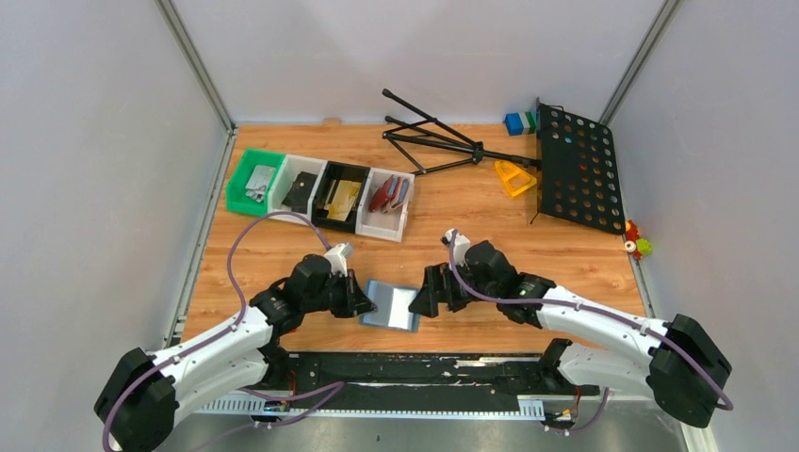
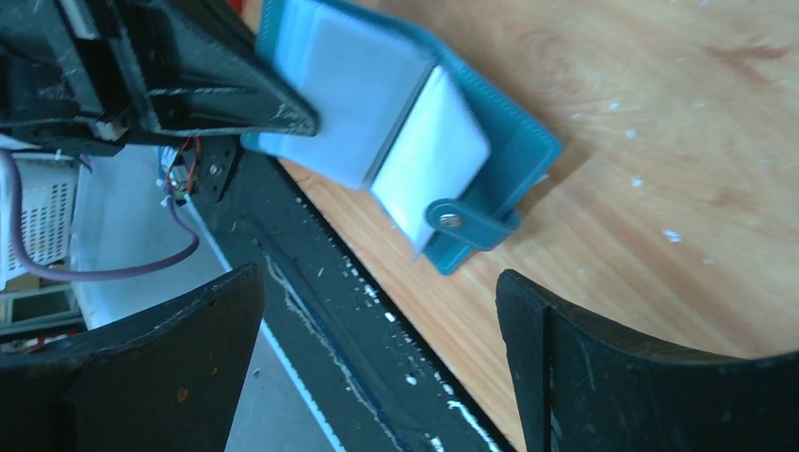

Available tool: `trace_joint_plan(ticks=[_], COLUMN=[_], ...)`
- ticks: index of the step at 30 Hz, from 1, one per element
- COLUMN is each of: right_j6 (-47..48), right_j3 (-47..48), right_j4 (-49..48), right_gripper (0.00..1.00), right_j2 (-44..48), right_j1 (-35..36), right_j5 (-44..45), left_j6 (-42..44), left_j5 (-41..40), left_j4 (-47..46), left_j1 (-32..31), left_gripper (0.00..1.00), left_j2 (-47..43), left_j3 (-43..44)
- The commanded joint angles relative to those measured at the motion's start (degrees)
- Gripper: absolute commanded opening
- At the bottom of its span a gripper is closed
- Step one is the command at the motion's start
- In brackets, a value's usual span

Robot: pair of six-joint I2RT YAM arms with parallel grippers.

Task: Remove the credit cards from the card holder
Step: Remove the credit card from the card holder.

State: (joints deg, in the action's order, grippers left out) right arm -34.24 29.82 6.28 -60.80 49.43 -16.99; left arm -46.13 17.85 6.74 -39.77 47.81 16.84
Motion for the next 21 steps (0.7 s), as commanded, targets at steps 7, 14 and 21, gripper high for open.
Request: trace_joint_plan(ticks=[7, 14, 21], right_j6=[-8.1, -11.1, -12.9], right_j3=[3.5, 3.6, 6.2], right_j4=[-7.3, -12.5, -11.0], right_gripper=[0.90, 0.86, 0.64], right_j2=[-4.5, -9.1, -13.9], right_j1=[8.8, 10.8, 11.3], right_j5=[3.3, 2.6, 3.1], left_j6=[0.7, 1.5, 1.4], left_j5=[2.5, 4.0, 4.7], left_j4=[-4.2, -3.2, -3.1], left_j1=[-0.3, -0.3, -0.4], left_gripper=[0.03, 0.03, 0.03], left_j2=[1.7, 3.2, 3.6], left_j3=[1.0, 2.0, 2.5])
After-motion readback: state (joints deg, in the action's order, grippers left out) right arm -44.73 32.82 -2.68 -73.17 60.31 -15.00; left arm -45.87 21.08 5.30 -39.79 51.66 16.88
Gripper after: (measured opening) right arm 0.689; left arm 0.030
